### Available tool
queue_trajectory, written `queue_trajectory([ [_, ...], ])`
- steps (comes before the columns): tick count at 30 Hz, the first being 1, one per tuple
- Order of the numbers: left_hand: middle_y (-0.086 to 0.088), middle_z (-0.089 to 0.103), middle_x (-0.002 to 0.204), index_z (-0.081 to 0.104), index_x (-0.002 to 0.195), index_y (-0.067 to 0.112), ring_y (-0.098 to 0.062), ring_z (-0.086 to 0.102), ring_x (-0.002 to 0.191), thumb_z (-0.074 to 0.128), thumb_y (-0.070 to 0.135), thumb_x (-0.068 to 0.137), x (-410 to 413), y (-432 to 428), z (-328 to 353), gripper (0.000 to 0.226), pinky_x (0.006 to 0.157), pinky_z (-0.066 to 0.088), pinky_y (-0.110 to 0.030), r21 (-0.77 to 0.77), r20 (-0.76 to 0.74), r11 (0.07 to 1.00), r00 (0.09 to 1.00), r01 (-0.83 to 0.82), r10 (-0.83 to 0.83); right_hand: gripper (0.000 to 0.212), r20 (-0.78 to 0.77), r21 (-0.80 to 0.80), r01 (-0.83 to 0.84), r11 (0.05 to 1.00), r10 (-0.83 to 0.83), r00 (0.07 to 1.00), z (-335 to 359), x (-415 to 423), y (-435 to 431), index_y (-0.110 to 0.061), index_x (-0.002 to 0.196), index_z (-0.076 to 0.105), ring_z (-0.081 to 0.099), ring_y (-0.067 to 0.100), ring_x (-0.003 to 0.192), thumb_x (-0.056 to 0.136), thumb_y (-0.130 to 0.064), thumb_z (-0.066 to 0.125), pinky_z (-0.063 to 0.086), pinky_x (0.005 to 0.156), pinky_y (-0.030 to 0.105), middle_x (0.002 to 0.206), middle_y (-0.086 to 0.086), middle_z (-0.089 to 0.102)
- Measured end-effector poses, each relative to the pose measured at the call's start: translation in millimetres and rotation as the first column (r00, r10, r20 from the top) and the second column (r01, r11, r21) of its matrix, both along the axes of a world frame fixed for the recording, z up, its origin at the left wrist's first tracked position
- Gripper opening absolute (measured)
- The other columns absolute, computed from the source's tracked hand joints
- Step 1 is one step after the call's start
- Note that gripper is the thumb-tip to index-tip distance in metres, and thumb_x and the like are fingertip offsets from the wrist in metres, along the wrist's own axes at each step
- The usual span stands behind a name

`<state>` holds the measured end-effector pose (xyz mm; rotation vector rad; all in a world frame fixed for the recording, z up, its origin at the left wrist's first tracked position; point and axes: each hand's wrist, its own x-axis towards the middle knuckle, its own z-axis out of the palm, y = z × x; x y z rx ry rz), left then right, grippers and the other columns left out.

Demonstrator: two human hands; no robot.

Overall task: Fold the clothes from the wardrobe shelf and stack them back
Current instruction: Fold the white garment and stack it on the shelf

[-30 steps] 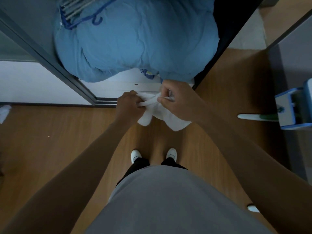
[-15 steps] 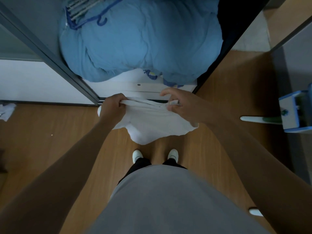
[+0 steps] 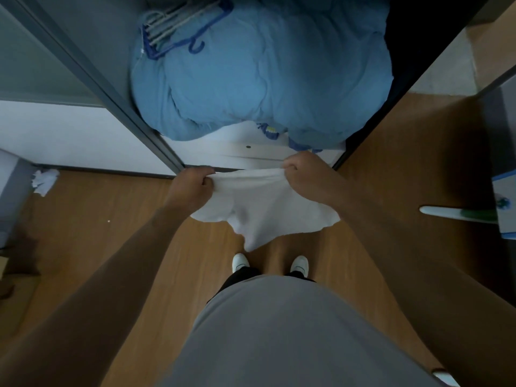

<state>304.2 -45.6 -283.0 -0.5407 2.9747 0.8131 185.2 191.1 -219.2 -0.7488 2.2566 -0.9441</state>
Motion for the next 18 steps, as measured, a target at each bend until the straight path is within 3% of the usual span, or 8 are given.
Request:
queue_trajectory([
  [3,-0.013,0.064,0.082,0.063,0.085,0.003,-0.034,0.059,0.079,0.043,-0.001,0.080,-1.0,-2.9,9.8,0.022,0.068,0.042,-0.034,-0.007,-0.021,0.992,0.992,0.125,-0.125,0.037,0.138,-0.087,0.068,0.994,-0.056,0.989,11.7,0.3,-7.8,-0.023,0.054,0.025,0.025,0.008,0.048,0.082,-0.022,0.050,0.020,0.046,0.026,0.051,-0.008,0.023],
  [6,-0.013,0.063,0.082,0.063,0.084,0.003,-0.032,0.057,0.079,0.043,0.002,0.079,0.9,-8.1,18.3,0.020,0.068,0.048,-0.042,-0.037,-0.022,0.987,0.988,0.153,-0.154,0.049,0.057,0.141,-0.144,0.980,0.137,0.989,21.8,-2.4,-15.2,-0.019,0.055,0.047,0.042,0.006,0.039,0.074,-0.059,0.068,0.027,0.037,0.017,0.044,-0.010,0.041],
  [7,-0.012,0.063,0.082,0.064,0.084,0.002,-0.032,0.057,0.079,0.042,0.004,0.078,2.0,-9.6,20.6,0.022,0.069,0.050,-0.045,-0.045,-0.046,0.986,0.985,0.162,-0.164,0.048,0.039,0.231,-0.223,0.947,0.220,0.975,22.1,-3.9,-17.8,-0.018,0.059,0.055,0.051,0.004,0.042,0.071,-0.062,0.072,0.031,0.037,0.014,0.046,-0.010,0.051],
  [10,-0.013,0.065,0.091,0.070,0.084,0.000,-0.033,0.058,0.086,0.049,-0.001,0.080,3.2,-16.2,23.8,0.021,0.079,0.050,-0.050,-0.129,-0.120,0.979,0.978,0.158,-0.174,0.040,-0.020,0.307,-0.380,0.872,0.405,0.914,18.4,-9.6,-26.6,-0.022,0.054,0.053,0.047,0.006,0.046,0.084,-0.039,0.072,0.029,0.045,0.022,0.053,-0.006,0.050],
  [13,-0.015,0.062,0.101,0.075,0.086,0.001,-0.037,0.057,0.097,0.061,-0.008,0.080,1.2,-21.0,23.2,0.017,0.087,0.046,-0.046,-0.192,-0.187,0.981,0.980,0.030,-0.067,0.042,-0.030,0.217,-0.469,0.856,0.486,0.873,17.6,-9.5,-37.1,-0.018,0.053,0.051,0.041,0.005,0.048,0.093,-0.013,0.063,0.026,0.052,0.026,0.055,-0.002,0.047],
  [14,-0.017,0.060,0.100,0.076,0.086,0.002,-0.036,0.056,0.097,0.062,-0.007,0.082,0.1,-21.0,24.3,0.017,0.086,0.044,-0.042,-0.168,-0.198,0.986,0.980,-0.010,-0.024,0.037,-0.021,0.177,-0.507,0.843,0.519,0.855,17.6,-7.6,-40.4,-0.012,0.056,0.057,0.045,0.007,0.051,0.093,-0.005,0.060,0.029,0.054,0.027,0.058,0.006,0.053],
  [16,-0.018,0.057,0.096,0.075,0.086,0.003,-0.032,0.055,0.093,0.061,-0.008,0.084,-5.6,-21.9,27.4,0.018,0.077,0.041,-0.035,-0.044,-0.197,0.998,0.980,-0.048,0.038,0.024,-0.018,0.129,-0.557,0.821,0.563,0.826,15.7,-3.2,-47.1,0.006,0.073,0.068,0.058,0.030,0.064,0.093,0.003,0.055,0.035,0.058,0.032,0.072,0.024,0.064],
  [18,-0.019,0.059,0.090,0.073,0.086,0.004,-0.030,0.057,0.086,0.058,-0.012,0.083,-14.1,-22.3,33.6,0.022,0.072,0.044,-0.036,0.104,-0.204,0.994,0.979,0.013,0.009,0.019,-0.007,0.125,-0.553,0.824,0.558,0.830,13.2,0.4,-54.0,0.003,0.098,0.073,0.064,0.029,0.080,0.096,-0.001,0.054,0.042,0.065,0.030,0.093,0.021,0.071],
])
